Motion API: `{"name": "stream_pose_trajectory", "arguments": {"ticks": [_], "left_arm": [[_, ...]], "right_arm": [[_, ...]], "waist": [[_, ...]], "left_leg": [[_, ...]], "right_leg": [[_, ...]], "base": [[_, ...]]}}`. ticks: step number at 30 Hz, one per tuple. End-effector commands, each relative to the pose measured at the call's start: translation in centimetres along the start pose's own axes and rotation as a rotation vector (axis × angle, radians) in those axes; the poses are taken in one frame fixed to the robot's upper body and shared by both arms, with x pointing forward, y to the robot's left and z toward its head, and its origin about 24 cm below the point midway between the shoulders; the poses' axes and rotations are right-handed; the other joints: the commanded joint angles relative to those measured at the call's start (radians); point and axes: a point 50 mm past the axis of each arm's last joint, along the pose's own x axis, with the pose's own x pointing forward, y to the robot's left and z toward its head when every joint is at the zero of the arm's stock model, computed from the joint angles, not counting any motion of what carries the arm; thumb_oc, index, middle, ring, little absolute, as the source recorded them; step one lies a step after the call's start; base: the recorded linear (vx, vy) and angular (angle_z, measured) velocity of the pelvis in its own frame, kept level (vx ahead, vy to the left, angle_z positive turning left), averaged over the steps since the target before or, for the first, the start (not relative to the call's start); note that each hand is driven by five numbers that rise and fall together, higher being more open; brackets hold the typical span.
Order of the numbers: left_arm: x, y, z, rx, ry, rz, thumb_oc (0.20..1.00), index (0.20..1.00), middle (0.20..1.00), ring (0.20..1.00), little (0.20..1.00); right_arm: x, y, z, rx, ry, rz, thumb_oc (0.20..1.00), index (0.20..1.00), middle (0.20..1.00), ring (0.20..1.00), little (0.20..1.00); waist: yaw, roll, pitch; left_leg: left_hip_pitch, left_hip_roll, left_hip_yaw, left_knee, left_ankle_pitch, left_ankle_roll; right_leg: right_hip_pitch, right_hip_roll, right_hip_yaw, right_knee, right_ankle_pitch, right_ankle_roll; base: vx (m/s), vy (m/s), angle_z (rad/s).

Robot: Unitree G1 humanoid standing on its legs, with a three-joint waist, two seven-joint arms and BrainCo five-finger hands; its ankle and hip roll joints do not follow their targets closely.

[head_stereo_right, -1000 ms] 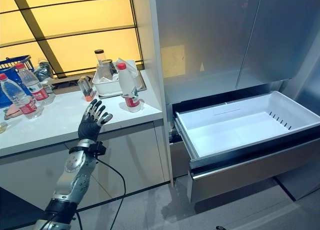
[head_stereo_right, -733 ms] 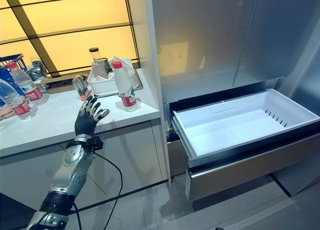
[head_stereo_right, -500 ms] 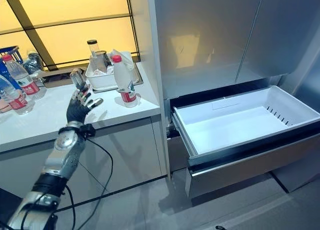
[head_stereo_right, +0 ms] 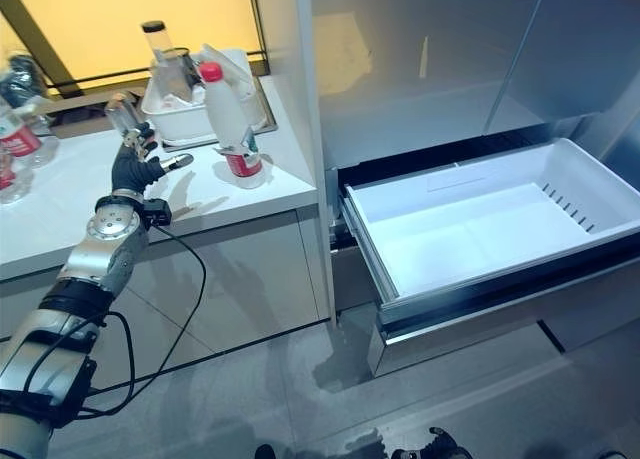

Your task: Take the drinks into the refrigerator

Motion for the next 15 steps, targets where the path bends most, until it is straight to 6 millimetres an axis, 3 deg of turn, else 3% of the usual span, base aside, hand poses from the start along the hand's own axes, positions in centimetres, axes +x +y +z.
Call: {"name": "stream_pose_trajectory", "arguments": {"ticks": [1,10,15], "left_arm": [[2.0,2.5,7.6,-0.057,-0.195,0.074,1.0,1.0,1.0,1.0,1.0],[3.5,1.1,10.2,-0.064,-0.166,0.052,1.0,1.0,1.0,1.0,1.0],[3.6,0.8,10.0,-0.089,-0.145,0.043,1.0,1.0,1.0,1.0,1.0]], "right_arm": [[0.4,-0.9,3.6,-0.005,-0.095,-0.027,1.0,1.0,1.0,1.0,1.0],[0.4,-1.2,4.4,0.02,-0.114,-0.041,1.0,1.0,1.0,1.0,1.0],[0.4,-1.4,4.5,0.041,-0.114,-0.049,1.0,1.0,1.0,1.0,1.0]], "waist": [[-0.001,-0.003,0.051],[-0.023,0.002,0.07],[-0.031,0.01,0.073]], "left_leg": [[0.045,-0.055,0.034,0.001,-0.061,0.055],[0.031,-0.061,0.043,0.001,-0.061,0.057],[0.029,-0.064,0.051,0.001,-0.063,0.058]], "right_leg": [[-0.018,-0.018,-0.015,0.004,0.037,0.023],[-0.042,-0.026,-0.004,0.004,0.05,0.03],[-0.054,-0.03,0.009,0.004,0.056,0.03]], "base": [[0.01,0.032,-0.04],[0.01,0.013,-0.04],[0.01,0.012,-0.01]]}}
